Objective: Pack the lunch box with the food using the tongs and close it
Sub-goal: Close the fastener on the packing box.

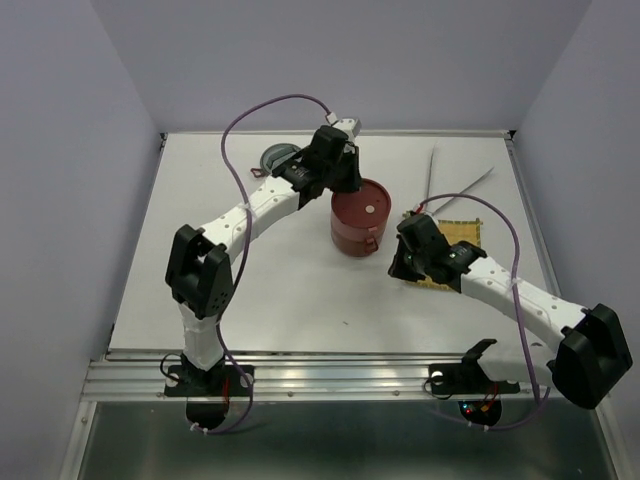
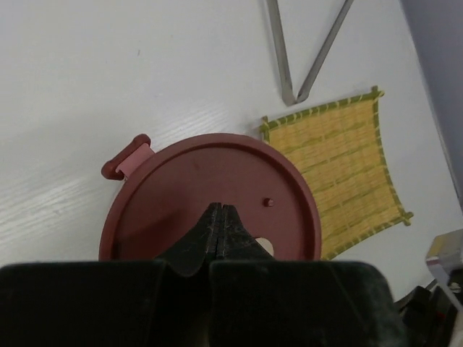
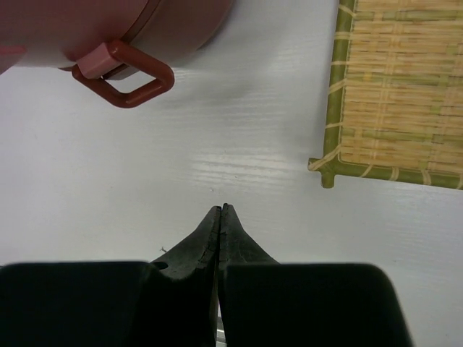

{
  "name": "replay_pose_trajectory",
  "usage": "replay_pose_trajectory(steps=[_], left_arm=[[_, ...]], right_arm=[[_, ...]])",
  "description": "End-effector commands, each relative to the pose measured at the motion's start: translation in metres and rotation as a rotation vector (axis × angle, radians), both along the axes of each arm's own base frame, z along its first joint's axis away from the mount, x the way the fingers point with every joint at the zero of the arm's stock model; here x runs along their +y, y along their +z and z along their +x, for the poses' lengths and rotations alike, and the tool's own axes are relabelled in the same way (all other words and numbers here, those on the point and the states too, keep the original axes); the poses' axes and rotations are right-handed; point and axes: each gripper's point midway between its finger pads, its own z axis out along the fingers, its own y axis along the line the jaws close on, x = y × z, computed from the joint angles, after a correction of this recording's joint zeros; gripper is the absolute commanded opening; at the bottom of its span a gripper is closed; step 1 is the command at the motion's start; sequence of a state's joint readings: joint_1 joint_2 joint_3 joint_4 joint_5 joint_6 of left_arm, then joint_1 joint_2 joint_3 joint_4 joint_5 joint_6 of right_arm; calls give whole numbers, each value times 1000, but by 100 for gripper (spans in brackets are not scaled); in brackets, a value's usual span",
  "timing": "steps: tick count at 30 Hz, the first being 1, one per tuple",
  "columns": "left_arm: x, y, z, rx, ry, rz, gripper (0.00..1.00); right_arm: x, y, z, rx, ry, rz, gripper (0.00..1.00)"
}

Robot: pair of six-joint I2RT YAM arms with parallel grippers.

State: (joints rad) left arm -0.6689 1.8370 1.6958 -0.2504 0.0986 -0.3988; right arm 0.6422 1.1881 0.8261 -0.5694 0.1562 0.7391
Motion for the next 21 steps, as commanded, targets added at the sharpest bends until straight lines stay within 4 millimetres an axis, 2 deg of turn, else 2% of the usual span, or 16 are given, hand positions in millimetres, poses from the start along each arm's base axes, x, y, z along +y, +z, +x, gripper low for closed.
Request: replay_pose_trajectory(steps=[1,5,12,13,15,16,18,19,21], left_arm=[[-8,-16,-5,56,-78,38,0],[-9,-33,-9,86,-91,54,0],[-8,-53,-12,133,-95,80,0],[-8,-55,-14,138,-98,78,0],[-7,-58,-15,144,-99,81,0],[-7,-60,-16,146,-99,83,0],[-6,-60,-18,146,-105,80,0],[-6,-62,-20,150,-107,80,0],[-7,-63,-23,161,-119,70,0]], right_arm=[[15,9,21,-70,-40,78,1],[23,5,26,-64,-23,83,1],[38,10,53,-101,-25,76,1],[42,14,59,-112,-26,81,1],[45,8,72,-112,-41,56,1],[49,16,83,-142,-48,54,1],[54,16,98,-171,-66,46,1],[54,23,108,-202,-89,37,1],[53,15,118,-198,-110,20,1]])
